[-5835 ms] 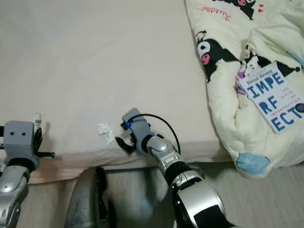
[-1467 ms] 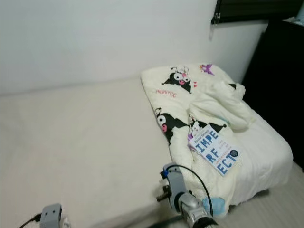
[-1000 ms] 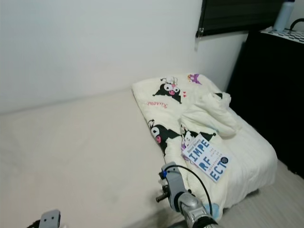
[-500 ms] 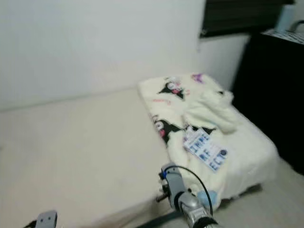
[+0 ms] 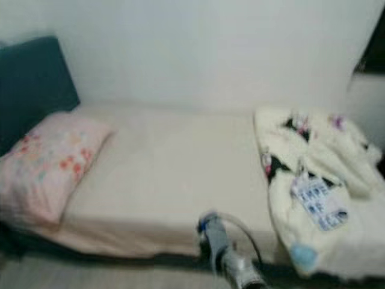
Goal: Clean up the room
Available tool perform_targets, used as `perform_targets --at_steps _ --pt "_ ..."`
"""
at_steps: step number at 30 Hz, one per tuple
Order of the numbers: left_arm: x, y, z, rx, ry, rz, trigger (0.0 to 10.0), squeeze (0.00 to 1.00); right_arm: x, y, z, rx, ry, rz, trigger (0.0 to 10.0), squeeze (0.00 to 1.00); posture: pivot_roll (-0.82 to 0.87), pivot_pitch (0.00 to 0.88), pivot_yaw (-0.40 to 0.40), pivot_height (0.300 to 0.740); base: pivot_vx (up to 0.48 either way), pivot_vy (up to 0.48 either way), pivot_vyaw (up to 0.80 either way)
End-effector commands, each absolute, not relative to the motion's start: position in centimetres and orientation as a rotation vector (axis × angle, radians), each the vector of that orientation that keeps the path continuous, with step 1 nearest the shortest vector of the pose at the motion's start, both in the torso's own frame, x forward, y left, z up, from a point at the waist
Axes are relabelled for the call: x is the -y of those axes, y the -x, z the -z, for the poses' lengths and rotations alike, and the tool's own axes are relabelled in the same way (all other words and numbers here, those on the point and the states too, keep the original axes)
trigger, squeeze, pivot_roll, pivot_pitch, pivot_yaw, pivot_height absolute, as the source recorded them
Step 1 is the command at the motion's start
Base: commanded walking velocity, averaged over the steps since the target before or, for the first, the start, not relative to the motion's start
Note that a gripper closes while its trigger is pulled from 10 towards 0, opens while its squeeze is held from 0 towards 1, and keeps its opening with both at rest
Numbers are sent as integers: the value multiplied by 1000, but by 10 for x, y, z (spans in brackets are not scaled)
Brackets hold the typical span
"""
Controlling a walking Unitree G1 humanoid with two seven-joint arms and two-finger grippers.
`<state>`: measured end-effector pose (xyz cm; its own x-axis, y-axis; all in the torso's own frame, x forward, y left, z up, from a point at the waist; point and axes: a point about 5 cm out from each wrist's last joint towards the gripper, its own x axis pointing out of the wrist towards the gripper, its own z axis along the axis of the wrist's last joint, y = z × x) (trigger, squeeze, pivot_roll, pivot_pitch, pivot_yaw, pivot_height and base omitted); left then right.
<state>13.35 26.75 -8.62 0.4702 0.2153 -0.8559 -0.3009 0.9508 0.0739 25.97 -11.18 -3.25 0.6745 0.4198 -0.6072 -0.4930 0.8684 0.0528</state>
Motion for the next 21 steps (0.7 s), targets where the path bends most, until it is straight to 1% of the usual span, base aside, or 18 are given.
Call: perform_targets --at_steps 1,17,21 --pt "-268 -129 87 -1039 86 -309 10000 0 114 -266 28 -639 132 -511 10000 0 -31 19 -20 740 0 0 794" --pt "-259 -126 91 -1045 76 -284 10000 0 112 -265 28 -635 108 -531 10000 0 -32 23 -17 740 0 0 794" --pt "-260 -124 91 -1041 77 -280 10000 0 112 -264 28 -632 102 -542 10000 0 -33 26 -19 740 0 0 794"
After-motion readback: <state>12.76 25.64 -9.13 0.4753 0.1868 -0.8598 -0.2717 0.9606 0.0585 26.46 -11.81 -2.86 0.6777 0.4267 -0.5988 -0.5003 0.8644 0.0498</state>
